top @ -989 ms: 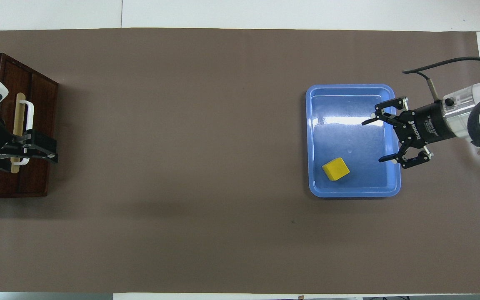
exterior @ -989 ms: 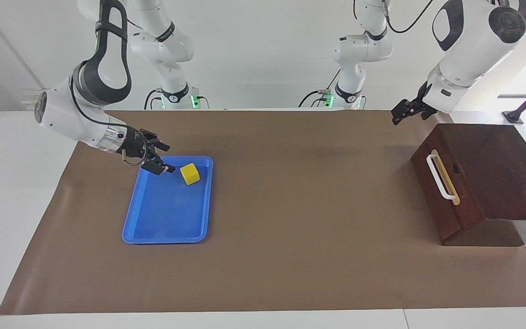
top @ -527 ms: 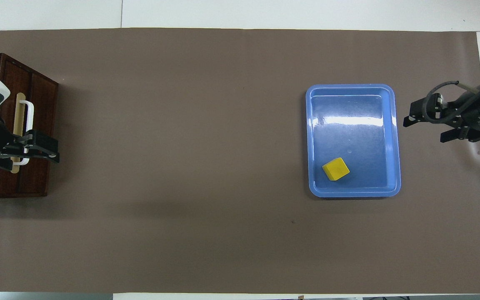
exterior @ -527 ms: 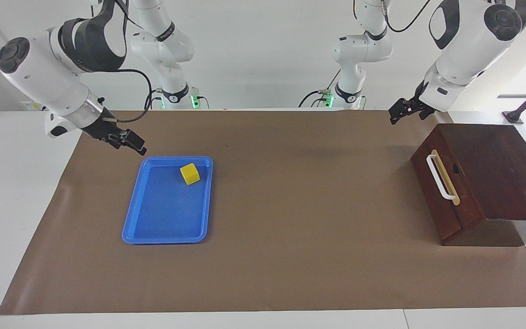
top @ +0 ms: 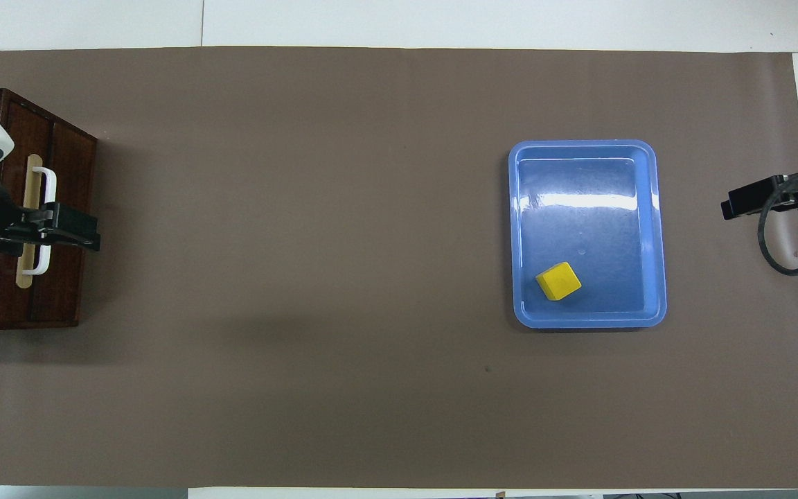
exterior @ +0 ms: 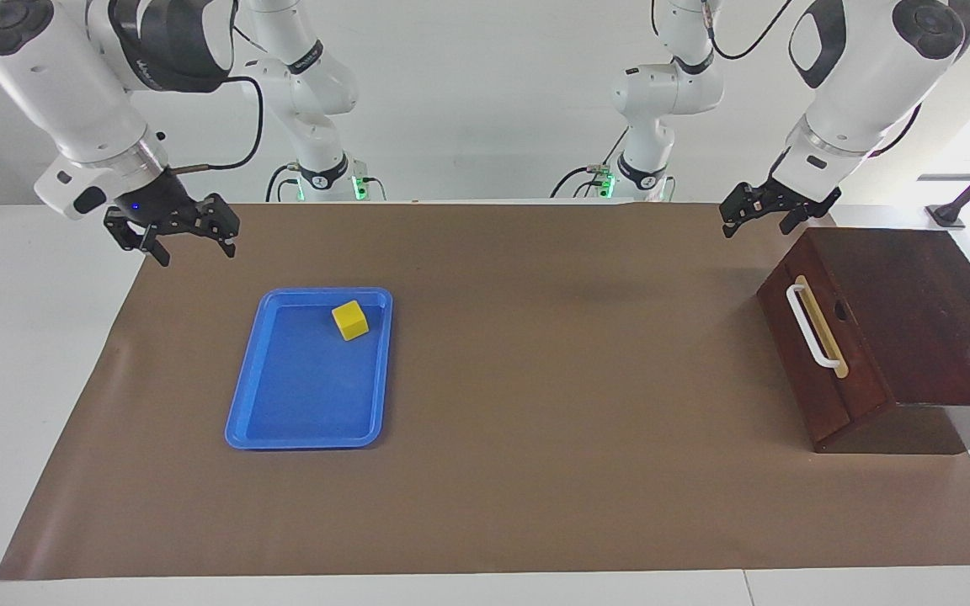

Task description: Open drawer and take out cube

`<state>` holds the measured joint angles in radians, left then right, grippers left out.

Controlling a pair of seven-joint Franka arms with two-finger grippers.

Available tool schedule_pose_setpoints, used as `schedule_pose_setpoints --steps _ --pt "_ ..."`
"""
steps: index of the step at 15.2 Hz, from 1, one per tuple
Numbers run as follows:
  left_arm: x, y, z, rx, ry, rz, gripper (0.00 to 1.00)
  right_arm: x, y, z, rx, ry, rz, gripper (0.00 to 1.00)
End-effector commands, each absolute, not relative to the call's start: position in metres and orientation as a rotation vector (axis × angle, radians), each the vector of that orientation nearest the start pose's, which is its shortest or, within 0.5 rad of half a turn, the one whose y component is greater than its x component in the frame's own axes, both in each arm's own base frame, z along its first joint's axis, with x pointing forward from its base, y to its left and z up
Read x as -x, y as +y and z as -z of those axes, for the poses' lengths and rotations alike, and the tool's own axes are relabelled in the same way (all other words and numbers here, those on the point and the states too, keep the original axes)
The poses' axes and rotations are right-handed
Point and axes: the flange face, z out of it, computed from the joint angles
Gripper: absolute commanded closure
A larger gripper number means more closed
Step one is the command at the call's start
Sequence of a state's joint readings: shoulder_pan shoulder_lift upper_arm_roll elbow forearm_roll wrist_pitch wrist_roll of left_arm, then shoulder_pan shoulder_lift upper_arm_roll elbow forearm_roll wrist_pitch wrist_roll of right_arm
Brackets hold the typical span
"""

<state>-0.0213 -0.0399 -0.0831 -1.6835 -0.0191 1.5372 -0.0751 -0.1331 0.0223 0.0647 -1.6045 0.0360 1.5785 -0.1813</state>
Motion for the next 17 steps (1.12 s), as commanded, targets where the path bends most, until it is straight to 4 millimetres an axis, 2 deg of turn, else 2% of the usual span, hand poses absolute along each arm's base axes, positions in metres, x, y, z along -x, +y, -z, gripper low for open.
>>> schedule_pose_setpoints --steps 1,2,4,8,10,13,17 --pt "-0.528 -0.061 -0.589 3.127 0.088 -0.136 0.00 -0.545 -0.029 -0.618 3.146 -0.239 -0.081 0.00" --pt "-0.528 -0.060 -0.589 3.127 0.081 -0.136 0.00 -0.544 -0.023 -0.616 3.163 -0.259 -0.092 0.00" --pt "-0.527 -0.061 -0.587 3.125 0.076 -0.150 0.00 -0.542 -0.033 -0.601 3.162 -0.229 -0.131 0.00" --pt "-0.527 -0.057 -0.589 3.126 0.055 -0.146 0.00 -0.542 -0.046 -0.586 3.158 -0.148 -0.163 0.00" --pt "-0.528 -0.056 -0.589 3.127 0.050 -0.141 0.00 -0.540 -0.046 -0.584 3.148 -0.119 -0.193 0.00" --pt "-0.530 -0.053 -0.592 3.130 0.040 -0.113 0.00 -0.542 -0.045 -0.593 3.143 -0.116 -0.201 0.00" --pt "-0.530 -0.054 -0.592 3.130 0.045 -0.112 0.00 -0.540 -0.048 -0.594 3.143 -0.106 -0.201 0.00"
